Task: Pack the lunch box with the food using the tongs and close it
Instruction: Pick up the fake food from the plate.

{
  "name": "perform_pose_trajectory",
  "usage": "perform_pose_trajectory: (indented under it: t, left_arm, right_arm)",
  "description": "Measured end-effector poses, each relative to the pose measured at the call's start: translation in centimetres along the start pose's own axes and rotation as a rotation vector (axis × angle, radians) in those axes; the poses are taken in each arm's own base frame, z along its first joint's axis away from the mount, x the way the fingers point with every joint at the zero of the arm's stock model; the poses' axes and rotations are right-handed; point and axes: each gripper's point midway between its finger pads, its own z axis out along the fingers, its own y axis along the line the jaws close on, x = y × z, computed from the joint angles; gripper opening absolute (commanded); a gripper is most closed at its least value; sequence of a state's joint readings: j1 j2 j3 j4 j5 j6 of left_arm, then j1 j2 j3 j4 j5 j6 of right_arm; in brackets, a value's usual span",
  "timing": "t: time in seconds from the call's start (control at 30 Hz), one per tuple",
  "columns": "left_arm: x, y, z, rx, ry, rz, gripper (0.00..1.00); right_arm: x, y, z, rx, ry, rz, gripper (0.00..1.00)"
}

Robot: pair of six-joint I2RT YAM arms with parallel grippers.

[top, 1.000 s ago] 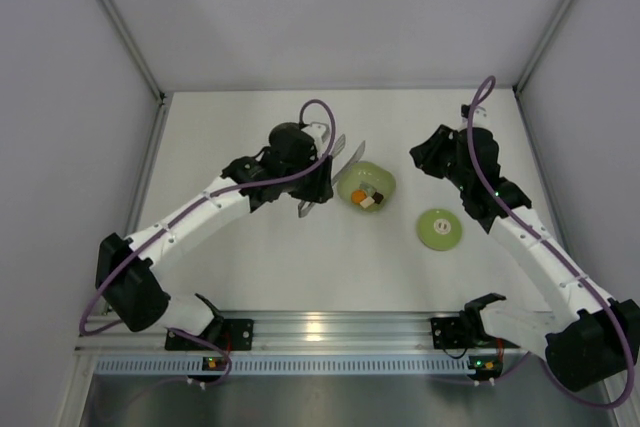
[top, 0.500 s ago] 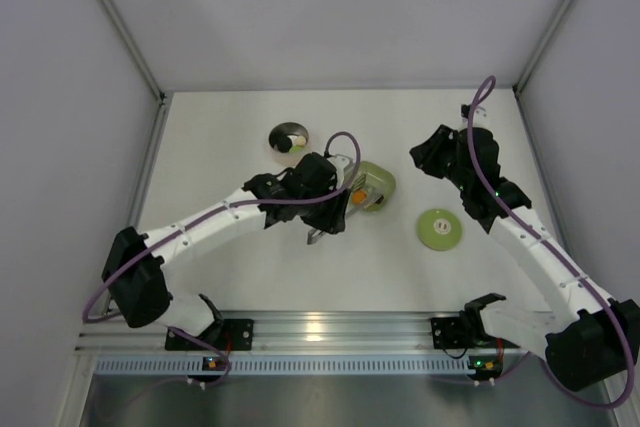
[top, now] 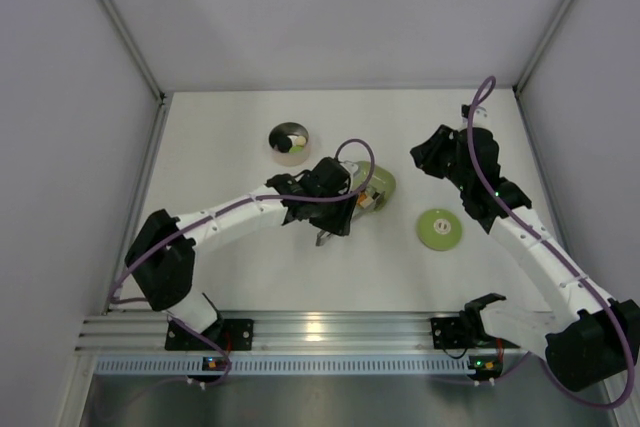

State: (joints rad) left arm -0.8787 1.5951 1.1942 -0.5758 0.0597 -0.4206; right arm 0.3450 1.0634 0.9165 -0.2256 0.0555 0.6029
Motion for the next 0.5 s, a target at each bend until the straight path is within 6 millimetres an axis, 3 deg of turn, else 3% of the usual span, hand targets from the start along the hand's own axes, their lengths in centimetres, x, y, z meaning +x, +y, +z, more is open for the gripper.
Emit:
perform_pose_trajectory:
  t: [0.5]
  left_arm:
    - [-1.1,-0.2,1.4,-0.005,-0.012,-0.003,0.49]
  right_arm:
    - [-0.3,-0.1,-0.2,0.006,-0.015,-0.001,0.26]
